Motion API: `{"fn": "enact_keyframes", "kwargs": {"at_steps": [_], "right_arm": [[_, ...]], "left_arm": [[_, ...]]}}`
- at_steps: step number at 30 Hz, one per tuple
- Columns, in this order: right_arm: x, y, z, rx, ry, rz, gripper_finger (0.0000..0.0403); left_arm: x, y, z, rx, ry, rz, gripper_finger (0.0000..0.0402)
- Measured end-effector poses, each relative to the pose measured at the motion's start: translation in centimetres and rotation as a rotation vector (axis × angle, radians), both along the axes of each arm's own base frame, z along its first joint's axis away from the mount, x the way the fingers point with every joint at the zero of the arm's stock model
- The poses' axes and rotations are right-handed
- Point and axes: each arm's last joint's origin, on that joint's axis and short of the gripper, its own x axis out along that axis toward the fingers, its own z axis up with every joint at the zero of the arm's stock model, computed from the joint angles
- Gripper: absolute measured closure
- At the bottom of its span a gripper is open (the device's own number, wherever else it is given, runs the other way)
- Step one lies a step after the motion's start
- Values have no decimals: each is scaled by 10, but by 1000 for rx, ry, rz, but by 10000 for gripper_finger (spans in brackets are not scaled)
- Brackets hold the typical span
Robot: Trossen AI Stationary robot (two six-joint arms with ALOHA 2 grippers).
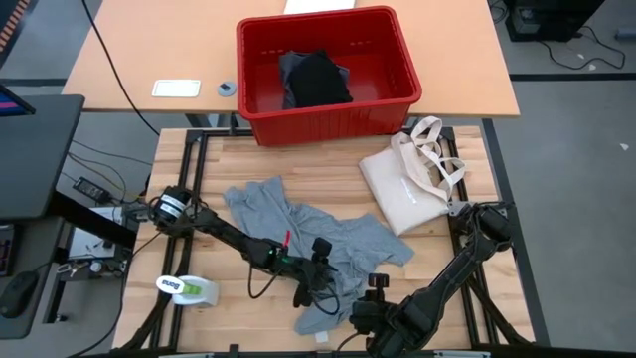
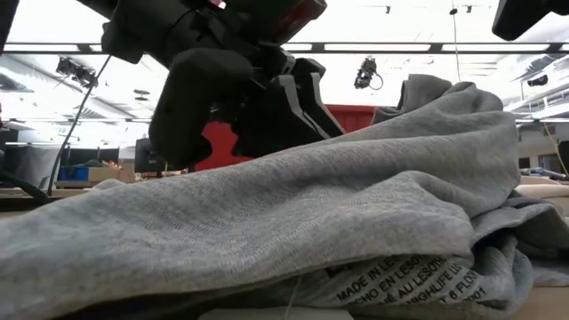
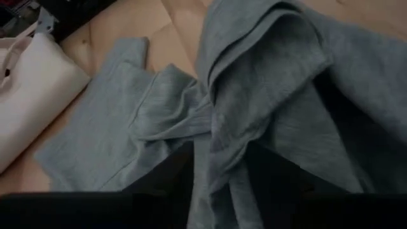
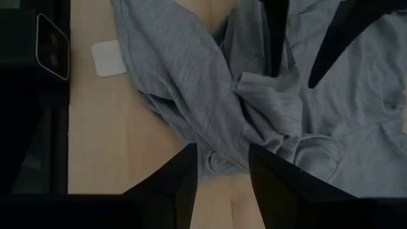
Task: Fold Laundry from Bin
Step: Fold the gray shirt
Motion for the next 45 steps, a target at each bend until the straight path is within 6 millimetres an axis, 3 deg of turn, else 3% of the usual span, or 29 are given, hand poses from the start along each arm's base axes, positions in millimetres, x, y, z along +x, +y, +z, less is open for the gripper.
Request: {"fn": "enact_keyframes", "kwargs": {"at_steps": [6,8,16,23,26,31,36,40,45], "right_arm": [[0,0,0,-4,-5,-2,254],[0,0,0,-4,-5,-2,254],[0,-1,0,-16,-10,-4,254],[-4,-6,0,-138,-52,-46,254],[-8,-11,-10,-175,-51,-95,254],[-12,-24,-33,-196,-11,-167,254],[-14,-30,-41,-214,-4,-194,253],[-17,-28,-42,-206,-11,-205,253],[-18,-22,-36,-269,-143,-193,254]], "left_arm": [[-2,-1,-3,-6,37,-29,378],[-2,-1,-2,-6,36,-29,392],[-4,1,8,41,10,4,399],[-26,5,49,163,-13,139,400],[-37,5,67,230,-46,226,400],[-40,12,72,273,-68,339,401],[-35,25,67,265,-45,372,401],[-42,12,73,271,-54,291,401],[-55,-5,99,275,-168,264,401]]}}
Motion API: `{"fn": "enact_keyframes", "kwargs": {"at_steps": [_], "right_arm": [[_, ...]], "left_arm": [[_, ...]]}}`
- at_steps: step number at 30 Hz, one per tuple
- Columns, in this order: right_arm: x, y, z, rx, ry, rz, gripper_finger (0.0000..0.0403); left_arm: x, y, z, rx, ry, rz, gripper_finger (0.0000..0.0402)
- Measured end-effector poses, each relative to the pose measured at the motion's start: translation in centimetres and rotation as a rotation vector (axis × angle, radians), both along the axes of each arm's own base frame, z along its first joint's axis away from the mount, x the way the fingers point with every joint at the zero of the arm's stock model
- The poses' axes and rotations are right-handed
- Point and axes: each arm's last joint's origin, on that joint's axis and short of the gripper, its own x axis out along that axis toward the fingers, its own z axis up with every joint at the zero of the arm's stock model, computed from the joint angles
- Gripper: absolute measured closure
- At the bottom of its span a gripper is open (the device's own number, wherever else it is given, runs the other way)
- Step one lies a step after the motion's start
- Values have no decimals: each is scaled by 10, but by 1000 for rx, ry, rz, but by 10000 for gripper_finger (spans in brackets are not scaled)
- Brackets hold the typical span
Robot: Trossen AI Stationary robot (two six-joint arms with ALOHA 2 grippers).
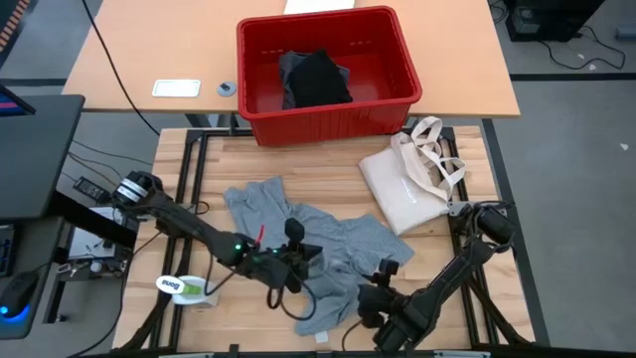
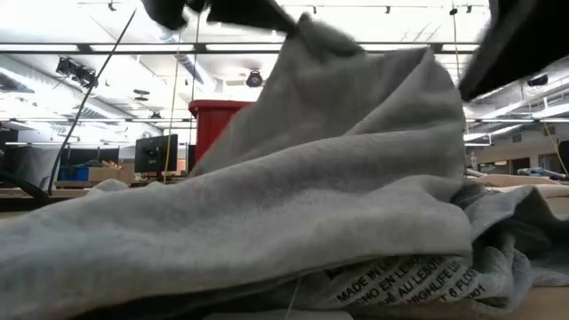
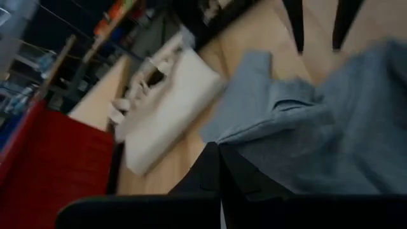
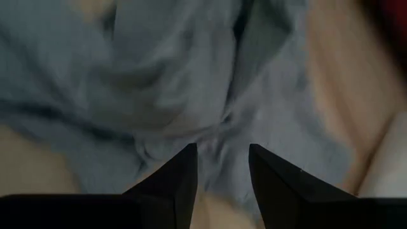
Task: Fold Laundry from Bin
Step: Fold the gray shirt
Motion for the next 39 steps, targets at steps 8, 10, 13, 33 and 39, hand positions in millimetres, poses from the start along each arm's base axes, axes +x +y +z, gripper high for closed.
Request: {"fn": "enact_keyframes", "kwargs": {"at_steps": [8,10,13,33,39], "right_arm": [[20,10,16,-251,-139,209,239],[28,4,16,-249,-115,219,228],[33,-6,16,-269,-80,204,208],[32,-69,23,-218,35,62,185],[56,-78,-10,-79,-55,209,190]], "left_arm": [[-3,-5,5,-15,-18,-37,401],[-4,-9,9,14,-52,-42,401],[-7,-18,21,68,-121,-81,401],[-23,-23,56,-23,-203,-393,401],[-18,-14,55,-42,-201,-359,401]]}}
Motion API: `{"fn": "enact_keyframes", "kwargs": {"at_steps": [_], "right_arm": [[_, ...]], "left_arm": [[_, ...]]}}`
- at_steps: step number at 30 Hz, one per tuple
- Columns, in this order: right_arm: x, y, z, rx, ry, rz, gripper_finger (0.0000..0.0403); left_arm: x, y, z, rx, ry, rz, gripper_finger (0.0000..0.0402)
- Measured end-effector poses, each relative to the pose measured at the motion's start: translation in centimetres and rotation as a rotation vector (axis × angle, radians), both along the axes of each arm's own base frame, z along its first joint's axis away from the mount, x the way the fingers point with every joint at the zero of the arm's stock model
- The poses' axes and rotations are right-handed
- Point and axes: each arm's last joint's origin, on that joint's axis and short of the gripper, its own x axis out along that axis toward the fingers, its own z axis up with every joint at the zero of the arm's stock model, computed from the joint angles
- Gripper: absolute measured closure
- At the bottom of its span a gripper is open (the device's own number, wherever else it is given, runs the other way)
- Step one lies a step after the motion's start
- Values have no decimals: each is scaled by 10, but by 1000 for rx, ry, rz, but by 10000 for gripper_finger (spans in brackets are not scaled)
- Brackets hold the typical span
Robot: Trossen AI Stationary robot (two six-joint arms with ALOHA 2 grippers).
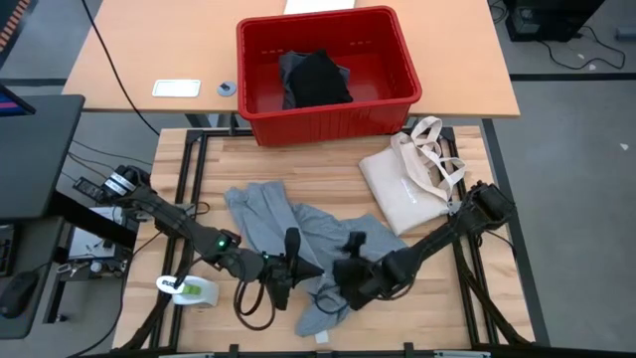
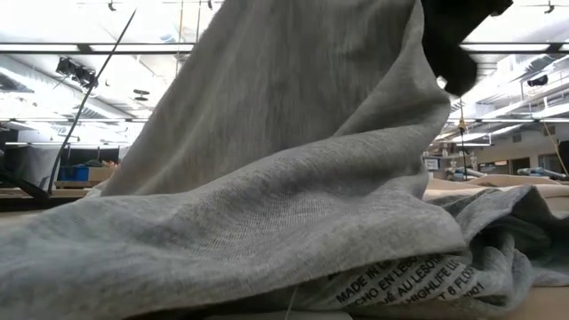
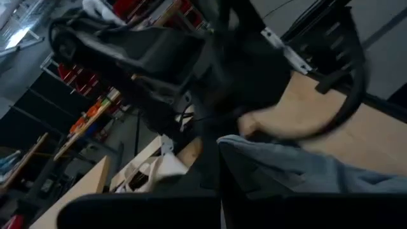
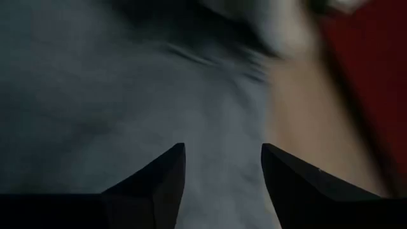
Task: Fold Laundry from Bin
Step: Fold the gray shirt
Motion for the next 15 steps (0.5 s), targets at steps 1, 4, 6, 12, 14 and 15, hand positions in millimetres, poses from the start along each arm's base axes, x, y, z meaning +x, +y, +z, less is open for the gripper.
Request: {"fn": "enact_keyframes", "kwargs": {"at_steps": [1,4,6,12,14,15], "right_arm": [[3,3,-1,32,-19,56,190],[4,12,1,55,-74,129,192],[0,19,7,36,-101,141,194],[-18,53,41,71,-267,258,195],[-22,61,47,84,-305,277,195],[-24,64,48,87,-315,287,195]], "left_arm": [[1,2,0,0,1,8,401],[4,9,-2,-2,15,46,401],[5,13,-4,-11,42,65,401],[9,26,-11,-46,101,140,401],[11,31,-11,-70,101,167,401],[12,33,-11,-83,100,177,401]]}}
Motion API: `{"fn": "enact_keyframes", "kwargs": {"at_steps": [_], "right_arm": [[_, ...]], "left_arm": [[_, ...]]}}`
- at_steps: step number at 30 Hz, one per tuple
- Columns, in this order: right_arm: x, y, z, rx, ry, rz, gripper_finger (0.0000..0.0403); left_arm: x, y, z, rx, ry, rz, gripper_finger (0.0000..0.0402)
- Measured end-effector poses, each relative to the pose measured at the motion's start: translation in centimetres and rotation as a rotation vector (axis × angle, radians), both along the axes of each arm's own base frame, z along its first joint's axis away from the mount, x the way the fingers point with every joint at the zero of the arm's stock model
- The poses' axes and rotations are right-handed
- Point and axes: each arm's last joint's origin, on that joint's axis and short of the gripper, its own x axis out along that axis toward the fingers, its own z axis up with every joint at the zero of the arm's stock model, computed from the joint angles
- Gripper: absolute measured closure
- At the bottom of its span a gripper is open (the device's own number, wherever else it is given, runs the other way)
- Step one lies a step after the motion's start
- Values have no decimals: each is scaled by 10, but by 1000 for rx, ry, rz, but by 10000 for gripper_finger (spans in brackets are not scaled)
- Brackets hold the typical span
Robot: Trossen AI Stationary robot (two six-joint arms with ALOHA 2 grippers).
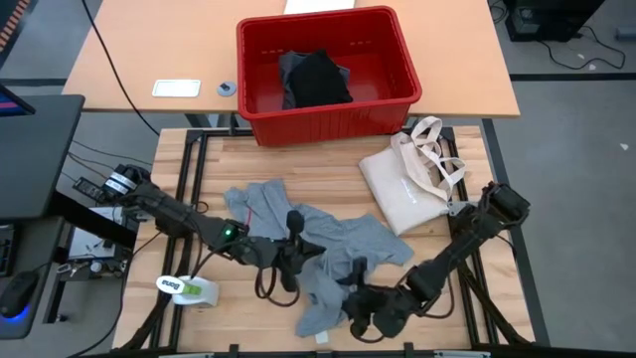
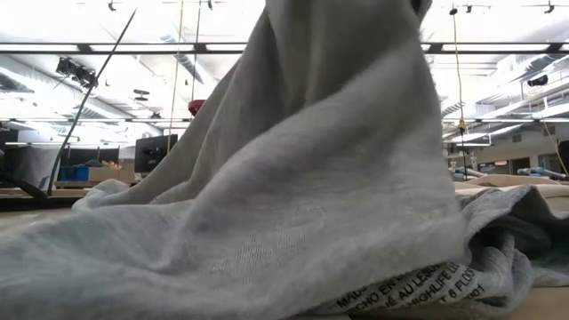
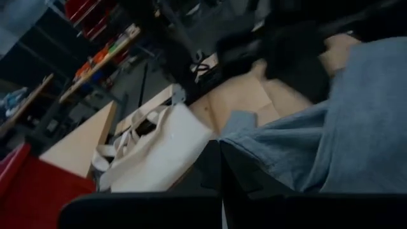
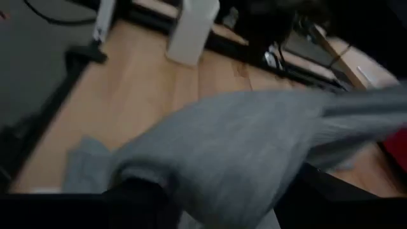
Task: Fold Laundry from Bin
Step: Fold the gray shirt
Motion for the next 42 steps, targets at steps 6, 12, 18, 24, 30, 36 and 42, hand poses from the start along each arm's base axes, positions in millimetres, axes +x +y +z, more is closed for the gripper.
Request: {"fn": "enact_keyframes", "kwargs": {"at_steps": [6,12,18,24,30,36,42], "right_arm": [[-5,-2,-9,19,10,-49,195],[-4,-11,-17,-18,12,-100,214],[-1,-17,-20,-35,50,-97,382],[-20,-22,-18,5,144,-169,387],[-47,-26,14,88,254,-266,390],[-62,-40,27,248,431,-407,388],[-74,-61,23,294,574,-668,388]], "left_arm": [[2,5,0,-46,-4,29,401],[0,5,-4,-58,34,40,401],[0,5,-5,-63,40,44,401],[3,12,-5,-38,38,53,401],[17,49,-3,-29,41,49,401],[40,106,1,-102,-79,-1,401],[61,158,-21,-137,-115,-21,402]]}}
